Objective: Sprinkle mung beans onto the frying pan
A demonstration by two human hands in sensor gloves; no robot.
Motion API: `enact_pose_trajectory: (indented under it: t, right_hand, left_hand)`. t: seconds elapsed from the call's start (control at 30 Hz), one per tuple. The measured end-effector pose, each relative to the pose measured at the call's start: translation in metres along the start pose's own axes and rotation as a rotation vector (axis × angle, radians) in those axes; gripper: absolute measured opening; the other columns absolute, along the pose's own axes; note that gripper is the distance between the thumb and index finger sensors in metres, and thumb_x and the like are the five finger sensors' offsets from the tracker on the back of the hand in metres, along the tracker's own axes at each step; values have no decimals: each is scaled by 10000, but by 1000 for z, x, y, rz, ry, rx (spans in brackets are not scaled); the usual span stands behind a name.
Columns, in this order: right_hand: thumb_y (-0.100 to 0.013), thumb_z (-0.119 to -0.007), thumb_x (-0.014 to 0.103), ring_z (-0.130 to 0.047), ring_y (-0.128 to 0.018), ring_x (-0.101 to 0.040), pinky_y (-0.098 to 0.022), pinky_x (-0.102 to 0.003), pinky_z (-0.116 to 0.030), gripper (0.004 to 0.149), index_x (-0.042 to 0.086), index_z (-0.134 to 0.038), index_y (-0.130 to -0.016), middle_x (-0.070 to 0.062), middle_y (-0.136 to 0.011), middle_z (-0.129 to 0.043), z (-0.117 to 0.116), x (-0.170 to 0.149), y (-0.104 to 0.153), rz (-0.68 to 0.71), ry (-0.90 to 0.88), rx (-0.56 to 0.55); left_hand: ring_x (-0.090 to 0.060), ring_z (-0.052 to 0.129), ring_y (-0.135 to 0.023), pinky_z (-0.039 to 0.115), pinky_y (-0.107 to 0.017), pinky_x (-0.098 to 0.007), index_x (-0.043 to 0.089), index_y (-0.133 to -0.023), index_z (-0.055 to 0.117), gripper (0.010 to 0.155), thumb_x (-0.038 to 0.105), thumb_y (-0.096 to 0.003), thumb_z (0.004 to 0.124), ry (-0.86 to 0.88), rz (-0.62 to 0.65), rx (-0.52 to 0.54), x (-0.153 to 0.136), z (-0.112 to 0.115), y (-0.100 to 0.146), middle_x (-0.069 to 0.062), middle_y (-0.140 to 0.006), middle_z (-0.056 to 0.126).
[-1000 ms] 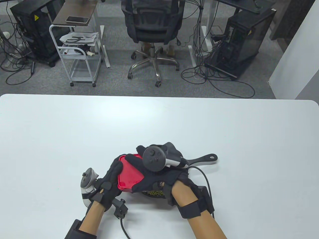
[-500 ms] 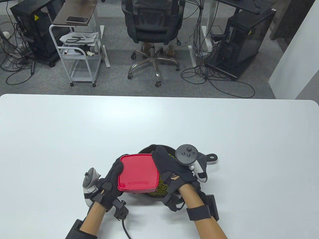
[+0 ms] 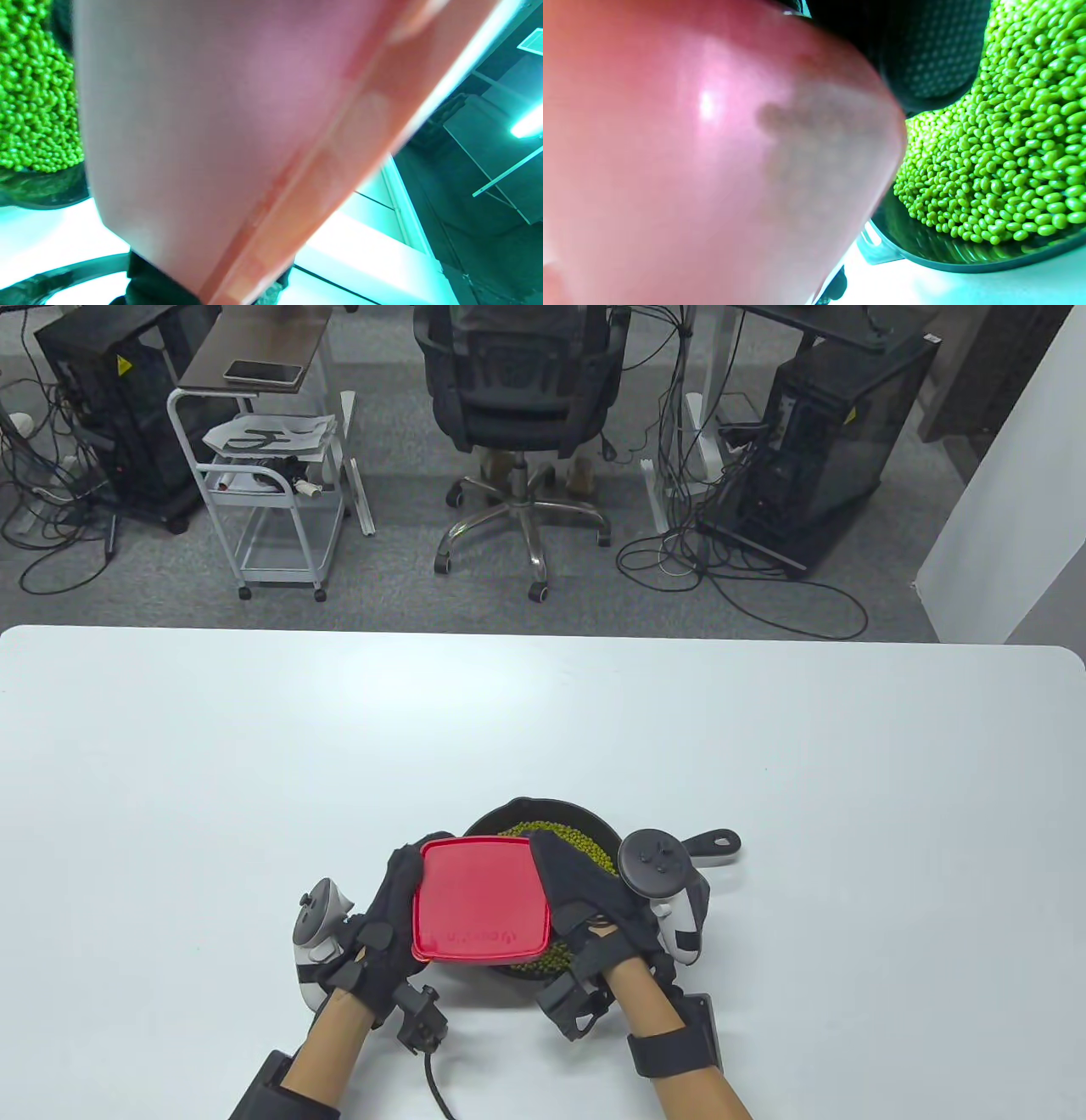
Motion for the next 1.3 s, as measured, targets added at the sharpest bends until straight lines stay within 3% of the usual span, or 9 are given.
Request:
enact_pose_trajectory:
  t: [0.3,0.47,0.6,0.77,1.1,1.3]
  right_hand:
    - [-606,-521,662,-872,-626,-507,-377,-422,-844,595,293,-722,-1028,-235,-905,-831,0,-12,2,18,-84,-63]
    - [-626,-545,596,-880,-626,-482,-384,-399,-844,488,340,-756,-983,-229,-879,-849,2,-10,6,36,-82,-112]
    - [-611,-519,643,-834,-683,-498,-429,-423,-823,600,267,-658,-1057,-184,-942,-792,-2,-12,5,22,-125,-68]
    - [-593,-489,667,-819,-691,-521,-435,-440,-816,735,189,-434,-1148,-231,-1025,-715,-4,-9,9,62,-98,-10]
    - [-580,-468,717,-841,-652,-526,-404,-432,-824,841,171,-222,-1170,-244,-990,-738,-20,-4,21,89,2,93]
    - [-584,-506,718,-854,-639,-510,-394,-418,-828,857,177,-189,-1167,-221,-947,-758,-27,-4,25,92,24,115]
  left_hand:
    - [-434,845,-754,843,-465,-500,336,-1141,473,698,718,-556,498,-26,6,7,-1,3,-3,-226,-1097,536]
    - [-435,860,-737,851,-463,-499,348,-1129,520,653,674,-564,489,-33,10,4,-1,4,-5,-234,-1083,555]
    - [-435,848,-749,839,-474,-503,330,-1131,504,670,686,-563,501,-19,24,-7,1,4,-6,-226,-1091,548]
    - [-426,848,-753,844,-477,-494,323,-1132,488,678,693,-564,499,15,29,15,1,1,-5,-221,-1093,542]
    - [-432,843,-751,837,-474,-500,309,-1133,489,684,693,-567,509,21,57,56,10,-10,-3,-220,-1095,542]
    - [-429,848,-745,840,-467,-495,304,-1132,492,687,695,-568,511,28,52,94,12,-16,-2,-218,-1094,547]
Point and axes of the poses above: the tracker on the back of each hand, its own x axis roughly to the thumb side, its own y axis roughly from the fingertips to the wrist, z = x × y, the point moved 2 cm from there along -y, roughly from the wrist to the fingertips
